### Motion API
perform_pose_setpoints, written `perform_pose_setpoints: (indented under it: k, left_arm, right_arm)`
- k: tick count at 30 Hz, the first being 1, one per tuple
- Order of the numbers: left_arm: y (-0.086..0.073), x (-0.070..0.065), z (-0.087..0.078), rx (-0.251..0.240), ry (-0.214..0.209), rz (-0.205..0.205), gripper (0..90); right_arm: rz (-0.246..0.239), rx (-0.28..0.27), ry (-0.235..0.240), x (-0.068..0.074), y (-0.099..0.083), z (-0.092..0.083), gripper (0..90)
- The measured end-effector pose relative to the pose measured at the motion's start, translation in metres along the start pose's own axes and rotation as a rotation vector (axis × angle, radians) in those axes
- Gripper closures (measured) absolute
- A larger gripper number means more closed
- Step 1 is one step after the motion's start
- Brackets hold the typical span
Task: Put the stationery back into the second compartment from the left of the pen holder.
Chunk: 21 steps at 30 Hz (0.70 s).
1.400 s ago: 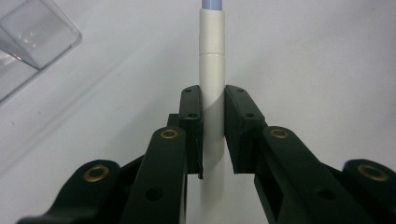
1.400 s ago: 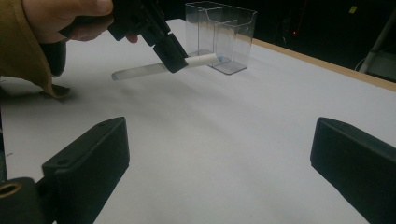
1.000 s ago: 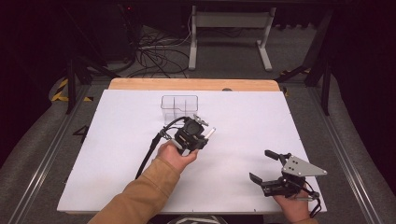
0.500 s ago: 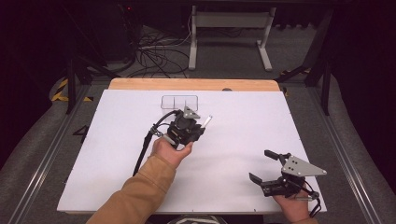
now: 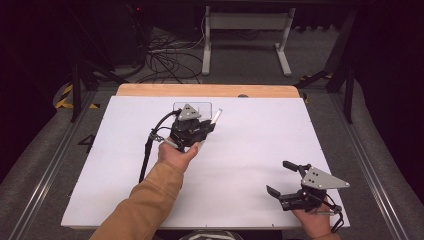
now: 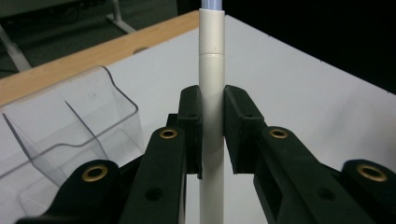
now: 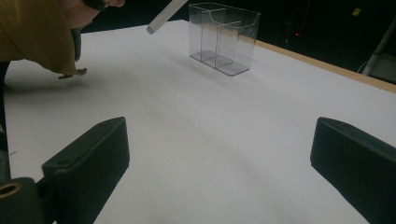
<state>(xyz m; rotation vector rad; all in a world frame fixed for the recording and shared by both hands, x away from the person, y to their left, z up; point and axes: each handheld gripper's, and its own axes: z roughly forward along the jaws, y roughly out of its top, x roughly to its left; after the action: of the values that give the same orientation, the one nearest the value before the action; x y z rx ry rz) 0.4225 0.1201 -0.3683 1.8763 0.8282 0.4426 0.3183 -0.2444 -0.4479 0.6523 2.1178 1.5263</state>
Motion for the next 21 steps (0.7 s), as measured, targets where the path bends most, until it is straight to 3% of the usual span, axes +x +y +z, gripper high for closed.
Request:
perform_pose_setpoints:
  k: [7, 14, 21]
  left_arm:
    - [0.001, 0.011, -0.004, -0.114, -0.004, -0.021, 78.5]
    - [0.001, 0.026, -0.004, -0.204, -0.037, -0.078, 78.5]
    - [0.004, 0.033, -0.002, -0.240, -0.025, -0.078, 78.5]
  right_arm:
    - [0.001, 0.001, 0.001, 0.000, 0.000, 0.000, 5.0]
    - [0.003, 0.000, 0.005, 0.000, 0.000, 0.000, 5.0]
    - [0.003, 0.001, 0.006, 0.000, 0.000, 0.001, 5.0]
